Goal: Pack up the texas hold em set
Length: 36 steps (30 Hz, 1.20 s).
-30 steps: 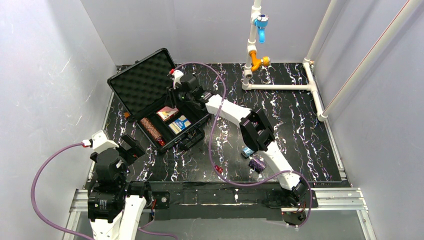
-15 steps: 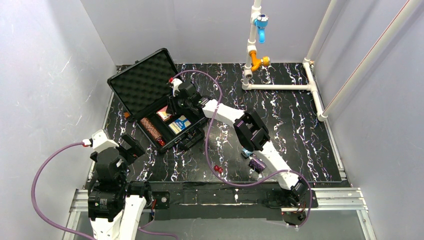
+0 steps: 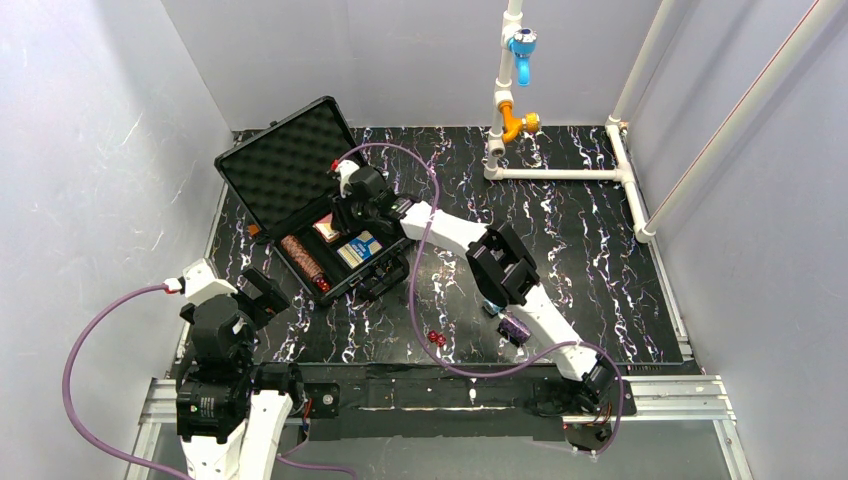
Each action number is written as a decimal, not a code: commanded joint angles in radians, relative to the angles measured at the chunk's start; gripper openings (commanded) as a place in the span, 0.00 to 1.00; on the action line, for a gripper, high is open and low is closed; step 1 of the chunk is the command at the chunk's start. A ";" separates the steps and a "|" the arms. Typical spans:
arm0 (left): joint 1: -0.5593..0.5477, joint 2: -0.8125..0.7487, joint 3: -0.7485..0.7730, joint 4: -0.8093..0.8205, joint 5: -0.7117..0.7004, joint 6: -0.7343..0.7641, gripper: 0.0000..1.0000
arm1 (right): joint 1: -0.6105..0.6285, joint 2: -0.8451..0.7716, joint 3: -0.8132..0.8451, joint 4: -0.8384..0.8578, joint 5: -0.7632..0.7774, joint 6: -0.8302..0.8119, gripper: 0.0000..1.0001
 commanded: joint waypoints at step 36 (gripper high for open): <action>0.008 0.014 -0.007 0.009 0.016 0.016 0.95 | -0.061 -0.723 -0.719 0.065 0.403 0.151 0.98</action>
